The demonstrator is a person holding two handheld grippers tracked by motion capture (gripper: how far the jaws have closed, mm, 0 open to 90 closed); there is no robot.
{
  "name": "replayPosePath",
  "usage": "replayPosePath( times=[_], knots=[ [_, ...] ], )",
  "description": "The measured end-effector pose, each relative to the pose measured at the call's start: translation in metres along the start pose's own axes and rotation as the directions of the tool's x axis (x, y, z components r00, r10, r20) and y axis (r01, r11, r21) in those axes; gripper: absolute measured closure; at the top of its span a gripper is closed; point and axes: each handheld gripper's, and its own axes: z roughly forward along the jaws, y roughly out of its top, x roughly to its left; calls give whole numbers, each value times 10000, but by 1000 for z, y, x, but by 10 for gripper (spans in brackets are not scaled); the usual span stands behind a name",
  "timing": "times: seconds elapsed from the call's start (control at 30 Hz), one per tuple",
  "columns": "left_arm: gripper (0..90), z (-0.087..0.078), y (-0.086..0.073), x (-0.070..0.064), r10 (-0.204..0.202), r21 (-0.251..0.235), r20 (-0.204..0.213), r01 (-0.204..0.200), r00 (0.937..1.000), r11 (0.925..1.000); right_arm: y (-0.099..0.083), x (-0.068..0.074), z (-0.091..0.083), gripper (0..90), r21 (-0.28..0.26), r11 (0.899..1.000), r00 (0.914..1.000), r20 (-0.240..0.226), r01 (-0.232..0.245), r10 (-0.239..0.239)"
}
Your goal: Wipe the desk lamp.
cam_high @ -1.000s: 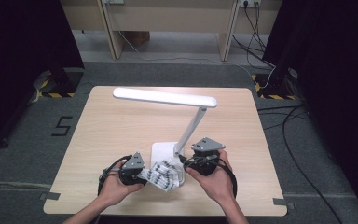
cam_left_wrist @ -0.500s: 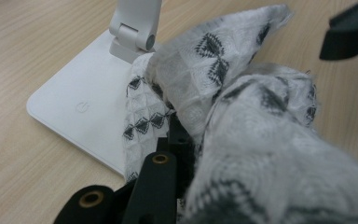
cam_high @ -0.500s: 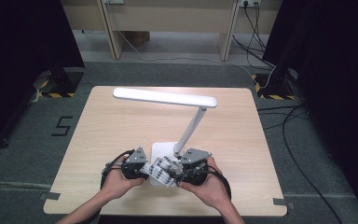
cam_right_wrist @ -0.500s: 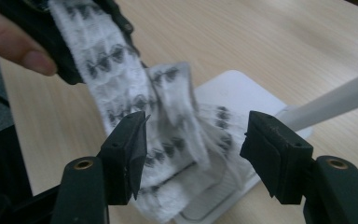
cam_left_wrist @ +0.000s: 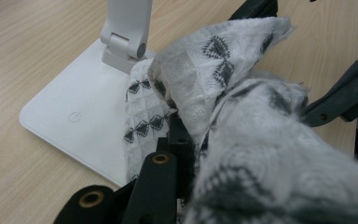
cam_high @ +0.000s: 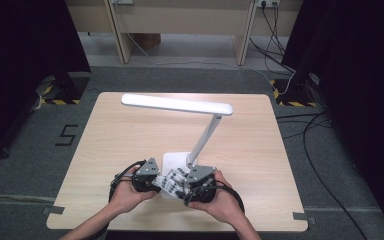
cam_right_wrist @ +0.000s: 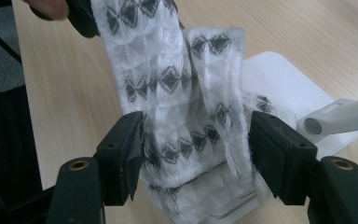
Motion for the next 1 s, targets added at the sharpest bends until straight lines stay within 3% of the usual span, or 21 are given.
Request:
replayPosePath(
  times=[0.33,0.53,0.6,0.8,1.0],
  knots=[
    [819,-1,3,-2,83,-54,127,-83,9999,10000,-3,-2,5,530,366,9984,9991,24,430,-431],
    [817,0,3,-3,57,-110,150,-55,9999,9999,-3,-3,3,777,488,9980,9991,76,406,-411],
    [814,0,3,-3,30,-152,164,-27,9999,9999,-3,-3,2,821,430,9984,9993,82,361,-365],
    [773,1,1,-3,-71,-263,181,75,9998,9996,-3,-4,-1,847,520,9985,9998,75,185,-189],
    [634,0,1,-3,-137,-555,34,139,9999,9984,-1,-6,-8,851,655,9977,9988,471,-156,125]
  ],
)
